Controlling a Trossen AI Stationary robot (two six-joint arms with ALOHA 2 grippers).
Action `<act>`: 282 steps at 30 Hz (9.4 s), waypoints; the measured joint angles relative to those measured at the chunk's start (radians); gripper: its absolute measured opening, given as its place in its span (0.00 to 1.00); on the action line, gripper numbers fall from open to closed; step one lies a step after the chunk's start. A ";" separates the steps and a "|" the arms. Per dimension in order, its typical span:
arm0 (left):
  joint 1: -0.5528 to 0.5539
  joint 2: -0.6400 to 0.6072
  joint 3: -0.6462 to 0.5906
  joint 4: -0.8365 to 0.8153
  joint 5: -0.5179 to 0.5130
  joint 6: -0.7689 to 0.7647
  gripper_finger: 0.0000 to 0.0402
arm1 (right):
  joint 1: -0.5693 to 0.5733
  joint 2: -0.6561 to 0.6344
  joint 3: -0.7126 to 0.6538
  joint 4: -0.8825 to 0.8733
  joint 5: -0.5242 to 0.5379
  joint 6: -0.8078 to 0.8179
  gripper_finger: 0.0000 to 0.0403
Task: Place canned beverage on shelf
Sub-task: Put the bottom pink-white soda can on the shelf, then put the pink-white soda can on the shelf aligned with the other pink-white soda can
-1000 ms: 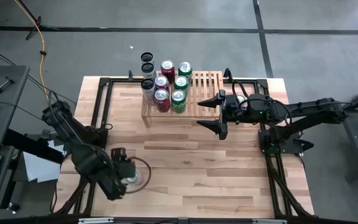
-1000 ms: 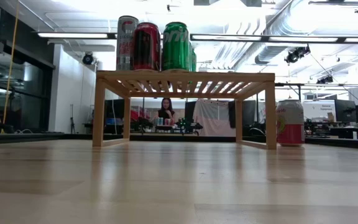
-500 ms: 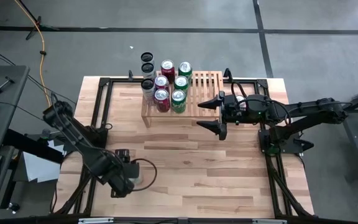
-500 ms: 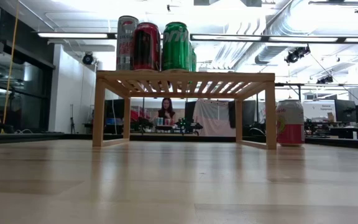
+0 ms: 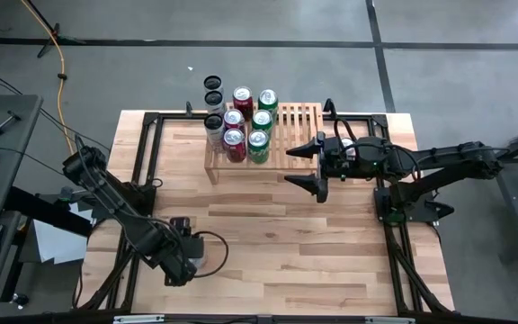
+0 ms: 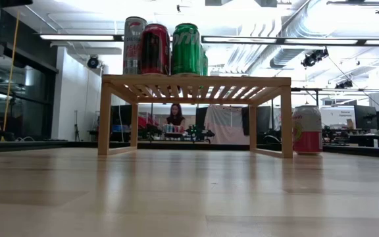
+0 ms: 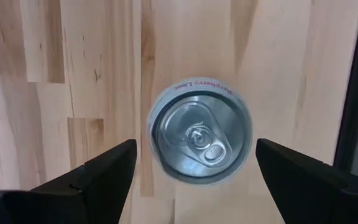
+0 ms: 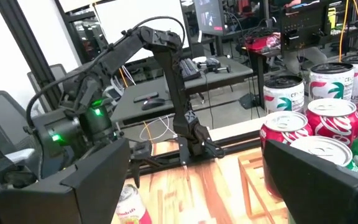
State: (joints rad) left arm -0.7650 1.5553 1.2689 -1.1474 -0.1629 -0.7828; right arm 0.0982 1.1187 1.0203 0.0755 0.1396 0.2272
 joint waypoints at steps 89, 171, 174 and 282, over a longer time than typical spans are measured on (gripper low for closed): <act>0.664 0.072 0.730 -0.033 -0.025 0.638 0.69 | 0.053 0.260 0.450 -0.554 -0.085 -0.181 0.89; 0.527 -0.289 0.018 0.942 -0.311 0.347 0.91 | 0.065 0.063 -0.485 0.567 0.699 0.017 0.68; 0.528 -0.288 0.018 0.945 -0.312 0.346 0.91 | 0.063 0.139 -0.425 0.602 0.672 -0.022 0.68; 0.655 -0.814 -0.579 1.397 0.023 0.473 0.91 | 0.170 -0.267 -0.338 0.303 0.331 0.106 0.94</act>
State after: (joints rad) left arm -0.1097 0.7410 0.6895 0.2491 -0.1398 -0.3101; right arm 0.2684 0.8516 0.6819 0.3786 0.4709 0.3333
